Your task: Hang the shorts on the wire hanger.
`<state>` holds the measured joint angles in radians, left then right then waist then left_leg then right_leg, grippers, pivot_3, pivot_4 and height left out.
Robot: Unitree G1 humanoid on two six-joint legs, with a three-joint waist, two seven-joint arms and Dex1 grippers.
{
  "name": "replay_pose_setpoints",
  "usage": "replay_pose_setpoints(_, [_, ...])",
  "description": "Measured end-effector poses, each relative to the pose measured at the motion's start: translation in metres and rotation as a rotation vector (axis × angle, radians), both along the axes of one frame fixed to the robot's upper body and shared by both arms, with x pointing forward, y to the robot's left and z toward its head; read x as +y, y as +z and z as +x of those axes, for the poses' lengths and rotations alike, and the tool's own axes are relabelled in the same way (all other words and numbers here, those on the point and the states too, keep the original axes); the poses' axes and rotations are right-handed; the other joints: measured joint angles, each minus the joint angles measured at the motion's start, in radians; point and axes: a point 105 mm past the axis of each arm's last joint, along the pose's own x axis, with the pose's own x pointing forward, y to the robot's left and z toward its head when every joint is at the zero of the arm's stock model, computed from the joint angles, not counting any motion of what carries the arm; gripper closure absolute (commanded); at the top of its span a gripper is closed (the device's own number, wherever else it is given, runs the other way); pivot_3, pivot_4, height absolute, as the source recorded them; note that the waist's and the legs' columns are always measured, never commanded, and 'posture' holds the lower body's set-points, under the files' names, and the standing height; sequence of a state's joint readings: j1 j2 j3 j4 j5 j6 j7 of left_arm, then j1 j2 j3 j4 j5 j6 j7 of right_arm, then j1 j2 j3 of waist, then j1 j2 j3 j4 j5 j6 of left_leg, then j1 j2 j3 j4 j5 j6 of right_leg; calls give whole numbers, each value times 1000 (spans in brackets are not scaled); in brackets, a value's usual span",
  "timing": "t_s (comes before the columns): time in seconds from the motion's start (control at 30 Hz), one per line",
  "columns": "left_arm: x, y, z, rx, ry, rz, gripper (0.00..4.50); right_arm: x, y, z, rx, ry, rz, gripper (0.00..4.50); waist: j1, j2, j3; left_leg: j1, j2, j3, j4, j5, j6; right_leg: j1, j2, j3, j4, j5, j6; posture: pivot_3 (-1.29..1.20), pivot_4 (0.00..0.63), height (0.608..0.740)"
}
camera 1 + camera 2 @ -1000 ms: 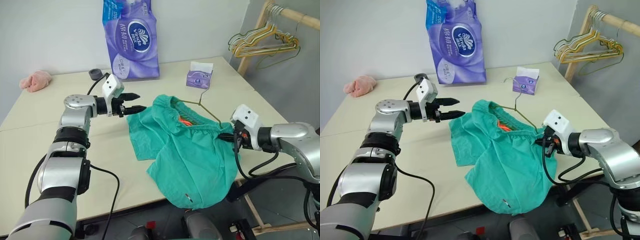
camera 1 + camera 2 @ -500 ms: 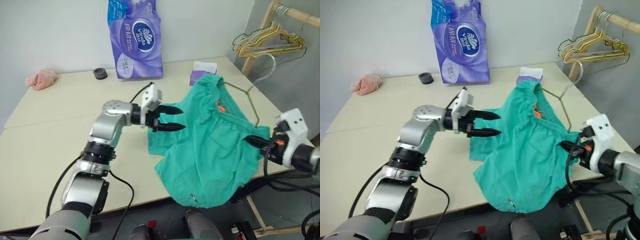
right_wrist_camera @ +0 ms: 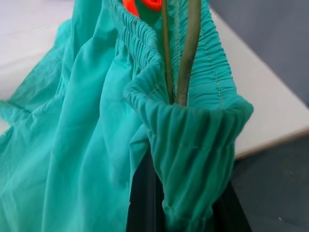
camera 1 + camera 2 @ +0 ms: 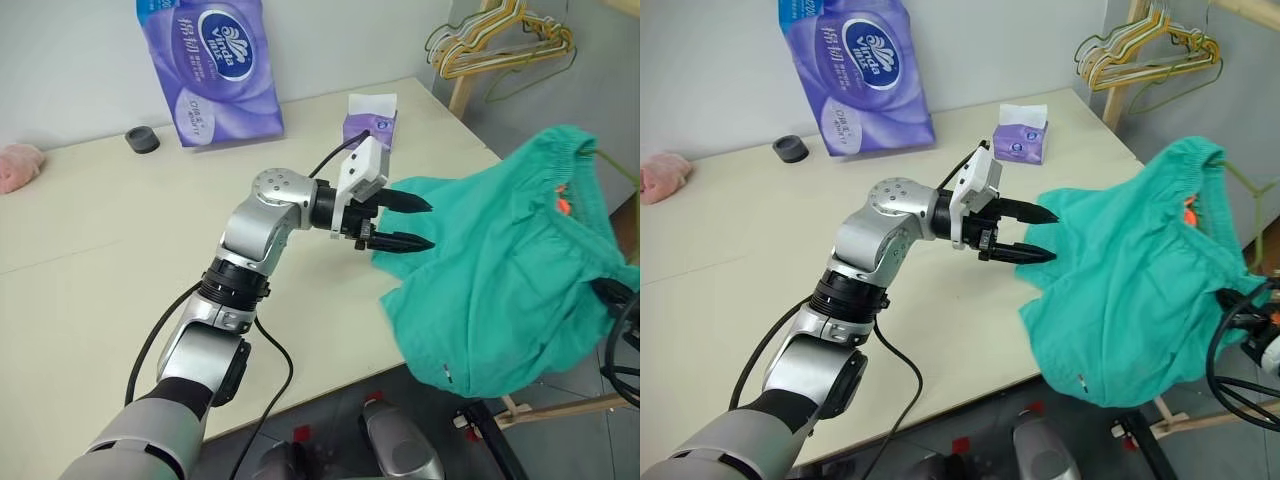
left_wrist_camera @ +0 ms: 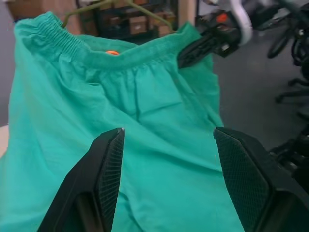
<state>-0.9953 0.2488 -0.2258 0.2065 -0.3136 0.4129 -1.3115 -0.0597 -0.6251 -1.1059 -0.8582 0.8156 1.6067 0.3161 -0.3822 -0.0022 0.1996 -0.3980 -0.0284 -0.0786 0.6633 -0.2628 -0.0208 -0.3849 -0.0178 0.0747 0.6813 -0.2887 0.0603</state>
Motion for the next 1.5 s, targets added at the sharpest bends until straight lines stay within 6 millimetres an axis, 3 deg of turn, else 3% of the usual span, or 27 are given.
replay_pose_setpoints(0.3, [-23,13,-16,-25,-100,-38,1386,-52,39,-2,-93,-277,3,4500,-34,-6,23,2,-1,9,-2,-2,3,-1,0,10,-1,-2,4,-537,261,740])
replay_pose_setpoints(0.53, [-42,25,-29,-53,-171,-67,1386,-71,43,-11,-116,-431,64,4500,-35,-8,28,3,-1,23,-2,-5,8,-3,0,24,-5,-1,8,-547,259,740])
replay_pose_setpoints(0.7, [-55,36,-39,-94,-213,-95,1386,-80,63,-15,-139,-508,29,4500,-40,-9,30,2,-1,28,-2,-6,10,-2,0,29,-14,2,13,-548,262,740])
replay_pose_setpoints(0.8, [-55,35,-37,-87,-208,-94,1386,-85,61,-14,-116,-536,48,4500,-44,-10,31,1,0,30,-3,-6,10,-2,1,31,-18,3,14,-543,263,740])
replay_pose_setpoints(1.27, [-58,35,-37,-104,-198,-100,1386,-112,56,28,64,-531,220,4500,-54,-12,42,3,0,45,-3,-10,18,-3,0,51,-29,10,27,-509,268,740])
replay_pose_setpoints(1.5, [-58,34,-37,-108,-197,-91,1386,-114,39,24,96,-536,268,4500,-48,-13,42,1,0,47,-2,-13,22,-3,-1,53,-36,12,32,-498,276,740])
